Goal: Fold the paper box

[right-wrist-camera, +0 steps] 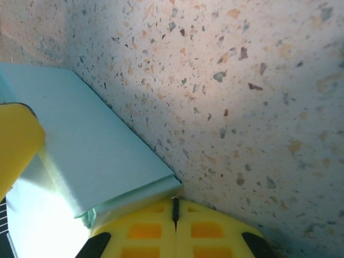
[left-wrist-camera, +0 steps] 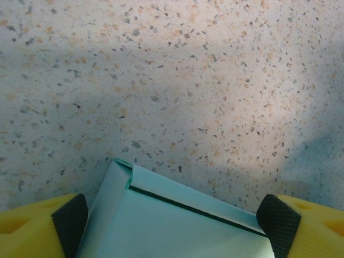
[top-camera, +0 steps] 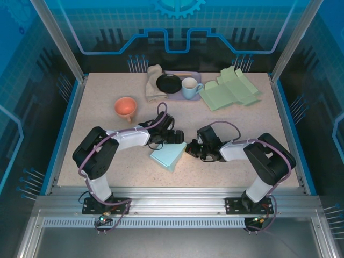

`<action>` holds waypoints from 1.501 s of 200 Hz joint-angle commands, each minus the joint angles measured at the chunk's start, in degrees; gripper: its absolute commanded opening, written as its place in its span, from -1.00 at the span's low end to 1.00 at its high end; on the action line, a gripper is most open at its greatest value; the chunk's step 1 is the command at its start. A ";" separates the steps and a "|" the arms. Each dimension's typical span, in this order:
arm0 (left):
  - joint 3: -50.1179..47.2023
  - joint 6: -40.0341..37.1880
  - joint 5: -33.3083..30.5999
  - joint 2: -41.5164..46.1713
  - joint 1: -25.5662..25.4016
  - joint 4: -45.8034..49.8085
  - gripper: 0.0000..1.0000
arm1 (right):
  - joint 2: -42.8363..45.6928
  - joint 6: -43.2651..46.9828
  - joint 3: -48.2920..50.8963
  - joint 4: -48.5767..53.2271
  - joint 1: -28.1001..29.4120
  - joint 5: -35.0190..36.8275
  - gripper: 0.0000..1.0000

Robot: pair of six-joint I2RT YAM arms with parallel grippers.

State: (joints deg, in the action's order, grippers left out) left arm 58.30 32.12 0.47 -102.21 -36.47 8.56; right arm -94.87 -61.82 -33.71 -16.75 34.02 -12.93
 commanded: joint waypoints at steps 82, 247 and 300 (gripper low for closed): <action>-3.77 9.01 -3.58 5.30 5.23 2.81 0.98 | 9.68 11.82 -6.29 23.75 -2.56 13.55 -1.00; -25.48 16.61 -7.81 30.74 -4.96 6.05 0.97 | 22.22 -0.90 8.67 15.62 17.96 10.35 -1.00; -28.28 17.87 -5.23 33.66 -5.75 4.96 0.97 | 18.17 -3.26 7.66 12.02 21.46 10.20 -1.00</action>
State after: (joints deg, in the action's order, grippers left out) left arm 31.55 48.21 -5.34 -69.60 -41.34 12.82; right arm -74.83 -63.09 -24.12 -2.26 53.95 -2.83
